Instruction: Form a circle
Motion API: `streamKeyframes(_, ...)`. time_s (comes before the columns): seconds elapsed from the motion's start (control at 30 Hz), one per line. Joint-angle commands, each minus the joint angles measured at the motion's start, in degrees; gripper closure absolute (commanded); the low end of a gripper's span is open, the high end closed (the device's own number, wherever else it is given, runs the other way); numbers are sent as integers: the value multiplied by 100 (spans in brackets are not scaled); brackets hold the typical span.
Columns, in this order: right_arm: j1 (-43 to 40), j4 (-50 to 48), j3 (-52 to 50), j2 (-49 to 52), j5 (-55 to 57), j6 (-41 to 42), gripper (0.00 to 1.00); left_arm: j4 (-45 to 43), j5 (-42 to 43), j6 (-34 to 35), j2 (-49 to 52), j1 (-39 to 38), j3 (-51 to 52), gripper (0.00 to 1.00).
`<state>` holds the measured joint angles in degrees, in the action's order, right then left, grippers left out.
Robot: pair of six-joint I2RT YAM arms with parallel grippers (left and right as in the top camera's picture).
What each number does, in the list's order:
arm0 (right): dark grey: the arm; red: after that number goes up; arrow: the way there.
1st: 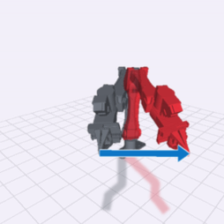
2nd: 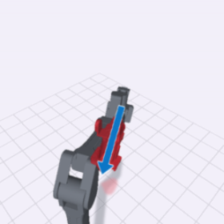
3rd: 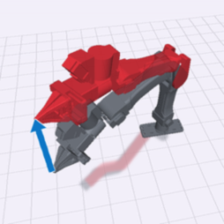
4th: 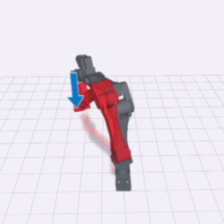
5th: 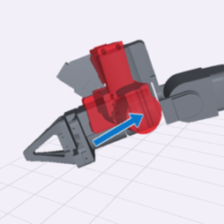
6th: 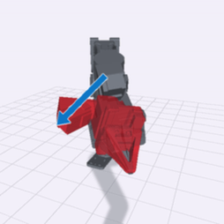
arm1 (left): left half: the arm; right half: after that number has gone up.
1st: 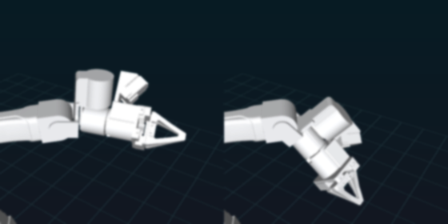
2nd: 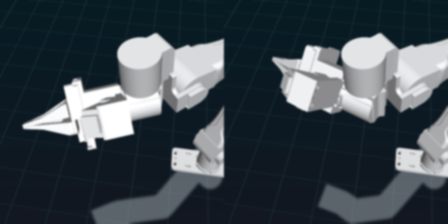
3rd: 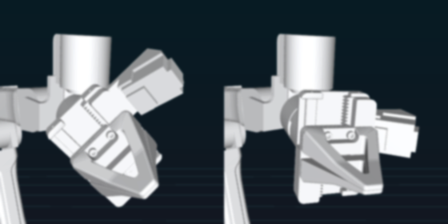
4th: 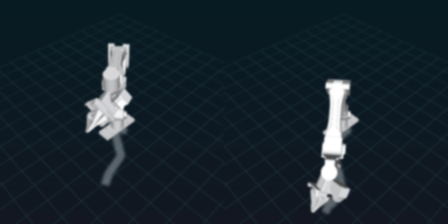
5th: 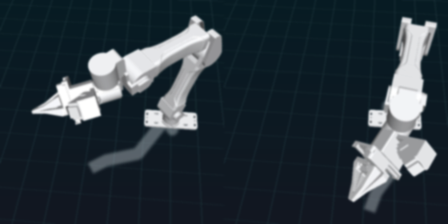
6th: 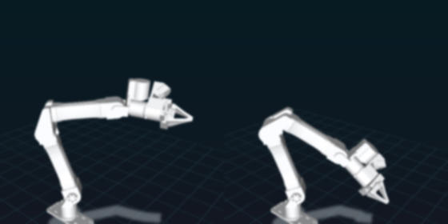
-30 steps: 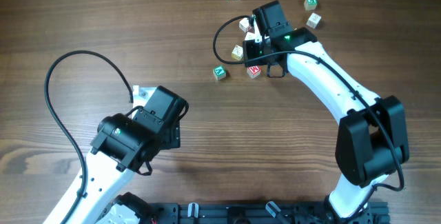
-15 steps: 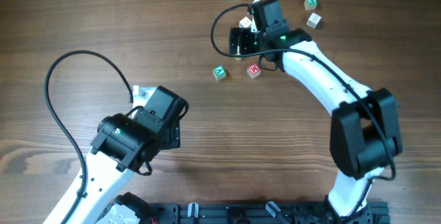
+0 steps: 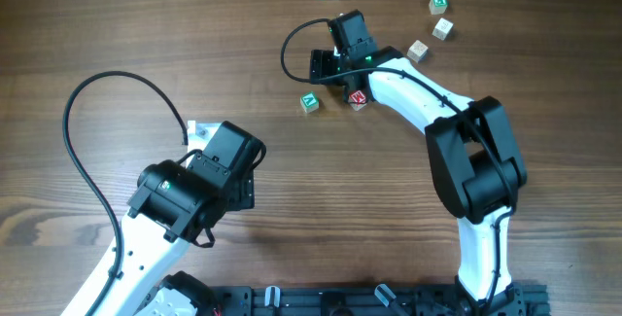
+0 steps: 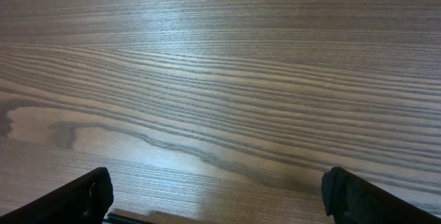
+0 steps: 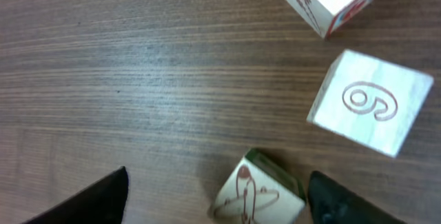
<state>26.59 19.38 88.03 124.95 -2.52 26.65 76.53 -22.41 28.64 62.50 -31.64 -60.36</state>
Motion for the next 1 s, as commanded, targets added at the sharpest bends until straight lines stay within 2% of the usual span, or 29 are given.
streamKeyframes(0.0, -2, -55, 175, 140, 144, 31, 29, -2, 50, 79, -42, 31, 9, 0)
streamKeyframes(0.13, -2, -28, 175, 214, 144, -155, 43, 0, 50, 79, -42, 31, 9, 0)
streamKeyframes(0.33, 9, 361, 350, 205, 142, -546, 72, -2, 52, 79, -42, 31, 9, 0)
streamKeyframes(0.47, 9, 848, 669, 179, 144, -525, 76, -2, 50, 79, -42, 31, 9, 0)
streamKeyframes(0.7, 20, 1631, 776, 94, 164, 619, 81, 0, 52, 79, -42, 31, 9, 0)
streamKeyframes(0.97, 55, 1860, 776, 94, 481, 951, 84, -2, 50, 79, -42, 31, 9, 0)
